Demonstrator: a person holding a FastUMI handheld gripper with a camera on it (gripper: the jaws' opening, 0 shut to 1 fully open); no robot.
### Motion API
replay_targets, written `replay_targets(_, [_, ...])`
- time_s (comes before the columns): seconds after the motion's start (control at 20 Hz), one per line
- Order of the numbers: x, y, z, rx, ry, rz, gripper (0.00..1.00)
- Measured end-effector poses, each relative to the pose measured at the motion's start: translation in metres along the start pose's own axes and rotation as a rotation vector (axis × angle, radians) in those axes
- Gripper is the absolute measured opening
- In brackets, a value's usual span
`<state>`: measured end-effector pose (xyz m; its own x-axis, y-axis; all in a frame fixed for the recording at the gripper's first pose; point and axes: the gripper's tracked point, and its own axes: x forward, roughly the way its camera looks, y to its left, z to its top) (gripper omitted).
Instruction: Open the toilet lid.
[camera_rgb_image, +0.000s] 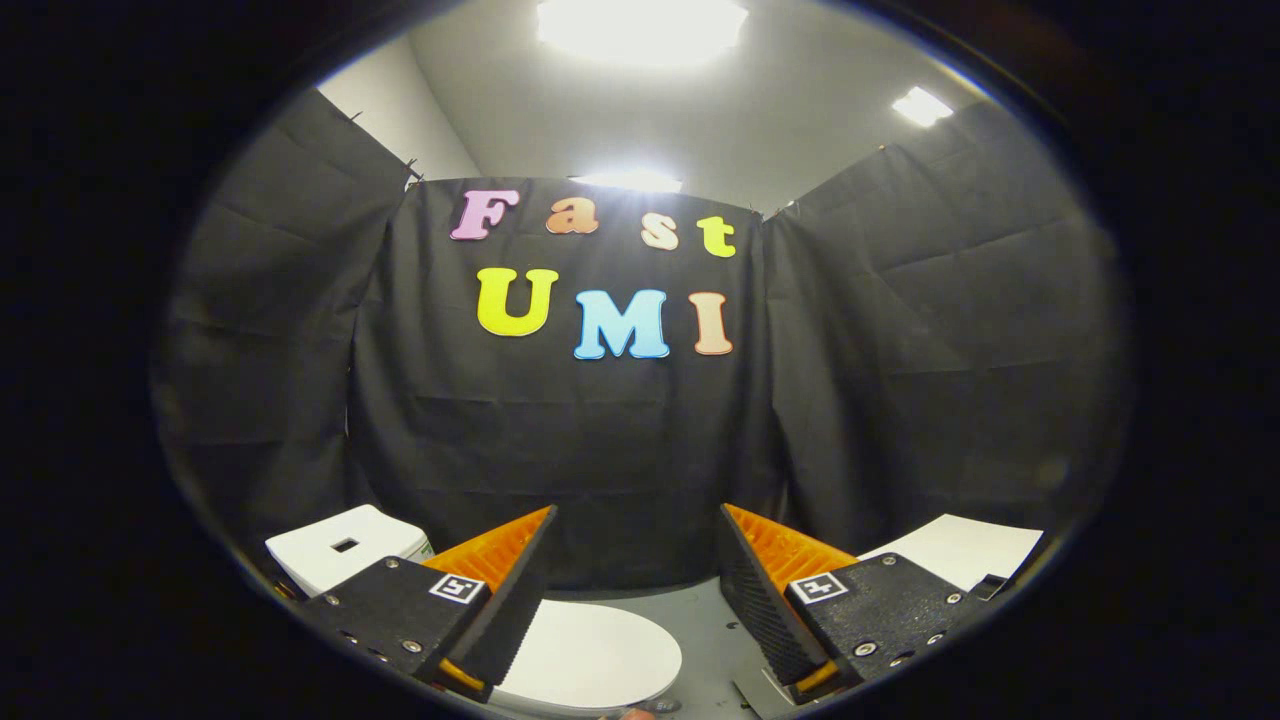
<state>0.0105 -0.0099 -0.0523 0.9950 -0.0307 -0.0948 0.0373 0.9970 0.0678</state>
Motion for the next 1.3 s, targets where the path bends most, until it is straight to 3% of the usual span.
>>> replay_targets(0.45, [0.011, -0.012, -0.053, 0.185, 0.137, -0.020, 0.95])
replay_targets(0.8, [0.014, -0.029, -0.107, 0.403, 0.240, -0.010, 0.96])
replay_targets(1.15, [0.015, -0.046, -0.156, 0.496, 0.316, -0.025, 0.96])
replay_targets(1.3, [0.011, -0.053, -0.196, 0.470, 0.400, -0.068, 0.96])
